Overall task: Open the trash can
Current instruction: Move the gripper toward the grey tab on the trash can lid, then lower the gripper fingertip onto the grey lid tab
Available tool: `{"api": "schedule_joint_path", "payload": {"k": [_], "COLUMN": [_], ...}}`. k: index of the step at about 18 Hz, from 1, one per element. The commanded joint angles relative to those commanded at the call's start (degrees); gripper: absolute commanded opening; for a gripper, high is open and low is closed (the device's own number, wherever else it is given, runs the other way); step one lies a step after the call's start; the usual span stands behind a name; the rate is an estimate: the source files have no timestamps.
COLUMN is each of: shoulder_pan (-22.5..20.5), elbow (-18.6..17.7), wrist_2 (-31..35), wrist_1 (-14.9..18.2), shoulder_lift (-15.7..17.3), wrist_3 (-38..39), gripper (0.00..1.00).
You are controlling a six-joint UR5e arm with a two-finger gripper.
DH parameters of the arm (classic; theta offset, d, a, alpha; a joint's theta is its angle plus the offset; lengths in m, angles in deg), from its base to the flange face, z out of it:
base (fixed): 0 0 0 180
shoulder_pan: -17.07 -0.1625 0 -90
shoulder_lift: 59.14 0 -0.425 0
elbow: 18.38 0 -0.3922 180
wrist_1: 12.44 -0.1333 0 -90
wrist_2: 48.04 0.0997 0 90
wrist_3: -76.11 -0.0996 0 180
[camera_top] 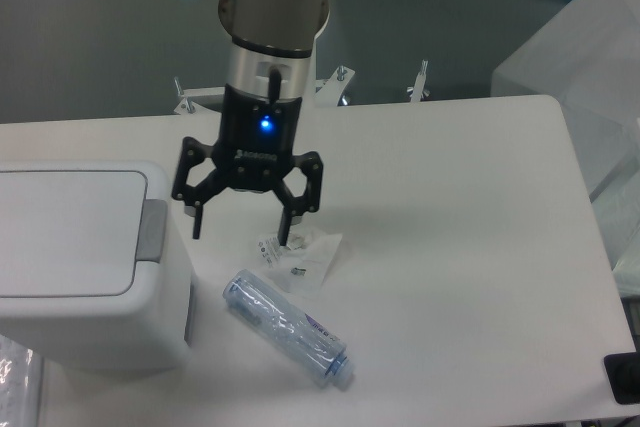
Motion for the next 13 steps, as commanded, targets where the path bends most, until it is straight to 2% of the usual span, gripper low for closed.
{"api": "schedule_joint_path", "payload": {"k": [13], "shoulder_pan": [2.02], "elbow": [-1.85], "wrist_2": [0.09], "wrist_1": [-0.18], "shoulder_lift": [-0.09], "wrist_3": [-0.09], "gripper": [1.00]}}
